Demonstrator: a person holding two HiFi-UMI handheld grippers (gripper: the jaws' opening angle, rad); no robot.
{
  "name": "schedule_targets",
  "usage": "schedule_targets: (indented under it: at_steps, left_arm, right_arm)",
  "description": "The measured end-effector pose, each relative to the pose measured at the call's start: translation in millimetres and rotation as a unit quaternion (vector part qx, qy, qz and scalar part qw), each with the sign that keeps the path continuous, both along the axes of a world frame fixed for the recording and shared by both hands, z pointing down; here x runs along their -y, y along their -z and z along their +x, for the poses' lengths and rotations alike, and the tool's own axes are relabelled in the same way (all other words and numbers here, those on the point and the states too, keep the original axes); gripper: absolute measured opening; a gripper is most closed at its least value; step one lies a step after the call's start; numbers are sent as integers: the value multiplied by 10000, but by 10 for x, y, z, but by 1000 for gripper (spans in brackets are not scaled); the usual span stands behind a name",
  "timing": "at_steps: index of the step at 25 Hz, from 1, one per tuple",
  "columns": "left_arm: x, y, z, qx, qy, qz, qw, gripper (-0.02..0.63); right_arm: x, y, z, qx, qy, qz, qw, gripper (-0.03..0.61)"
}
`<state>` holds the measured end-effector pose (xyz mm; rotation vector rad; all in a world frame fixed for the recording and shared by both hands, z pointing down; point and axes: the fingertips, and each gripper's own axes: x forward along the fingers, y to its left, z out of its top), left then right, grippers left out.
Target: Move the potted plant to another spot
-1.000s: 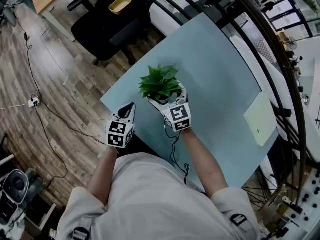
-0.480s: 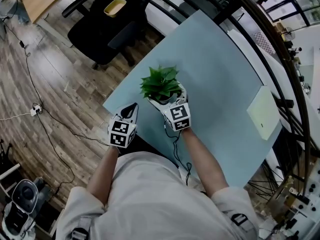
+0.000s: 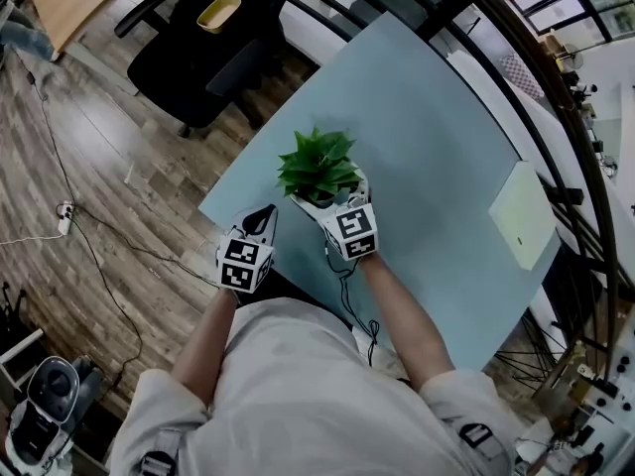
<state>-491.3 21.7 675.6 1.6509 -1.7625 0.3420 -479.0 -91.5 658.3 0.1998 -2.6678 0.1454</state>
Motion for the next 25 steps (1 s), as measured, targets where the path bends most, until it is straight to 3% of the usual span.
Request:
schedule_targets:
  at_steps: [17,25]
  left_arm:
    - [134,-56,207,52,-338,-200,9992,12]
    - [146,-124,321,-141,-357,-323,9987,12]
  right_arm:
    - [-103,-93,223,-27,120,-122,9998,565]
    - [-66,-182,497,-151,30,-316,9994,568]
